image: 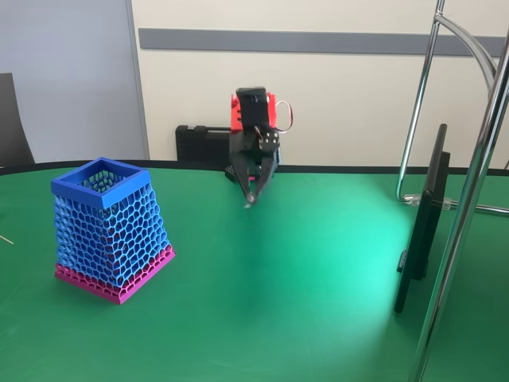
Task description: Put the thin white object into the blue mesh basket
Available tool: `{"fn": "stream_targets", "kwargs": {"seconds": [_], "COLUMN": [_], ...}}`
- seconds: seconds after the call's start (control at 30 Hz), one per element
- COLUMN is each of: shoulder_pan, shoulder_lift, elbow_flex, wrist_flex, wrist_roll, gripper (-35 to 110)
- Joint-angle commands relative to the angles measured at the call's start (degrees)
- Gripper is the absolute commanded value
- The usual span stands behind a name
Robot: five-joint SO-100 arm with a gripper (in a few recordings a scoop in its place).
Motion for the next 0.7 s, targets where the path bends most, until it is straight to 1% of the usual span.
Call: {"fn": "stream_targets", "kwargs": {"seconds": [0.0,0.37,0.67], "shoulder_pan": [1.58,6.59,12.13], "shoulder_lift": [10.46,31.55,41.31], "elbow_flex": [8.09,39.02,57.13], "wrist_flex": [-8.09,-37.18,-49.83], "wrist_roll": [-3.52,-16.00,-21.62], "gripper": [0,0,1]}}
